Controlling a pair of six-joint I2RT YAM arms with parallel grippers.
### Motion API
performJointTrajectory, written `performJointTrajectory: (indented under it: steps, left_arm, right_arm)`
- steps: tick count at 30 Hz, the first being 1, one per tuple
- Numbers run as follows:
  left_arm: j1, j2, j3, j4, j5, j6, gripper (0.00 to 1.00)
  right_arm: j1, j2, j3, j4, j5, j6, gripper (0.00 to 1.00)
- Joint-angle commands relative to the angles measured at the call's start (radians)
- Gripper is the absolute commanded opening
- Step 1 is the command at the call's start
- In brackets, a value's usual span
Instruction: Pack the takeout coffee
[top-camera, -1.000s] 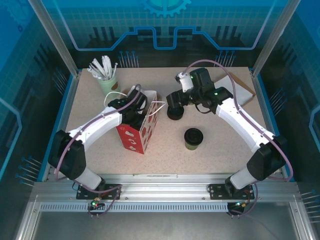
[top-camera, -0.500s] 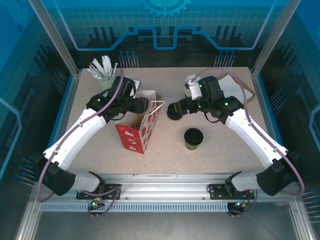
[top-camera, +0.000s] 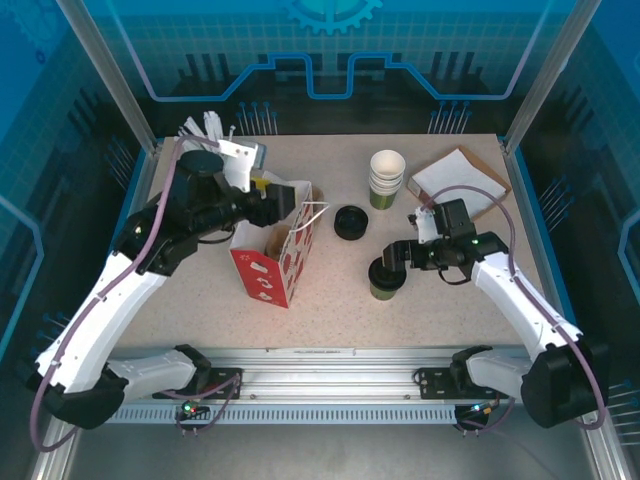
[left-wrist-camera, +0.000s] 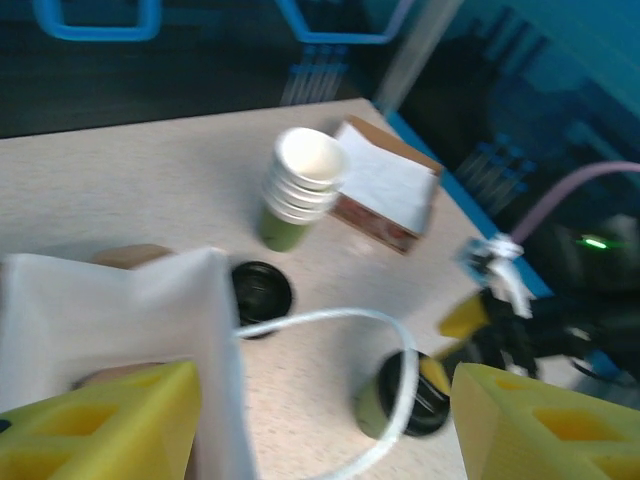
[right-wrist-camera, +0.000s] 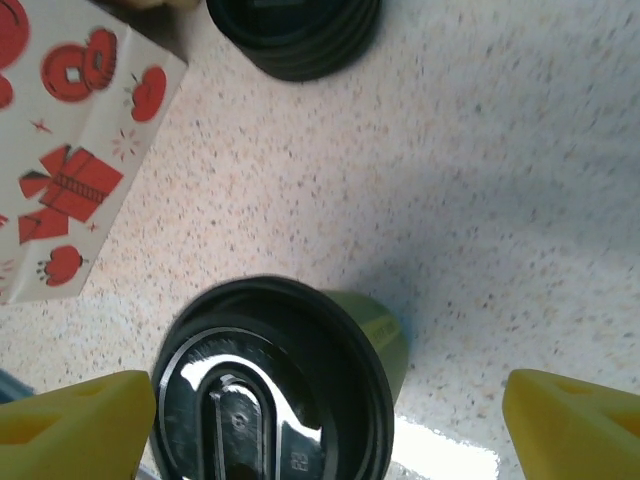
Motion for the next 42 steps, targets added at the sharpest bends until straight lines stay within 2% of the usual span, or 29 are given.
performJointTrajectory:
  steps: [1, 6, 12, 24, 35, 39, 42]
  left_arm:
    - [-0.101, 0.011, 0.008, -0.013, 0.084, -0.026, 0.66]
    - [-0.16, 0.021, -0.014, -0.013, 0.104, -0.034, 0.65]
    - [-0.168, 0.02, -0.026, -0.001, 0.106, -0.034, 0.64]
    - [-0.175, 0.02, -0.05, 0.01, 0.105, -0.046, 0.64]
    - [-0.248, 0.084, -0.013, -0.072, 0.094, 0.016, 0.65]
    - [-0.315, 0.145, 0.033, -0.182, 0.035, 0.094, 0.66]
    - [-0.378, 0.196, 0.073, -0.252, -0.003, 0.145, 0.67]
  right_arm:
    - [-0.04, 0.037, -0.04, 0.063, -0.15, 0.022, 0.85]
    - [-0.04, 0.063, -0.08, 0.118, -0.21, 0.035, 0.74]
    - [-0.035, 0.065, -0.126, 0.163, -0.231, 0.049, 0.67]
    - [0.02, 0.045, -0.201, 0.274, -0.281, 0.138, 0.63]
    - [0.231, 0.098, -0.21, 0.409, -0.245, 0.265, 0.63]
    - [0.223, 0.078, -0.166, 0.344, -0.219, 0.227, 0.7]
    - [0.153, 0.047, -0.115, 0.273, -0.232, 0.179, 0.79]
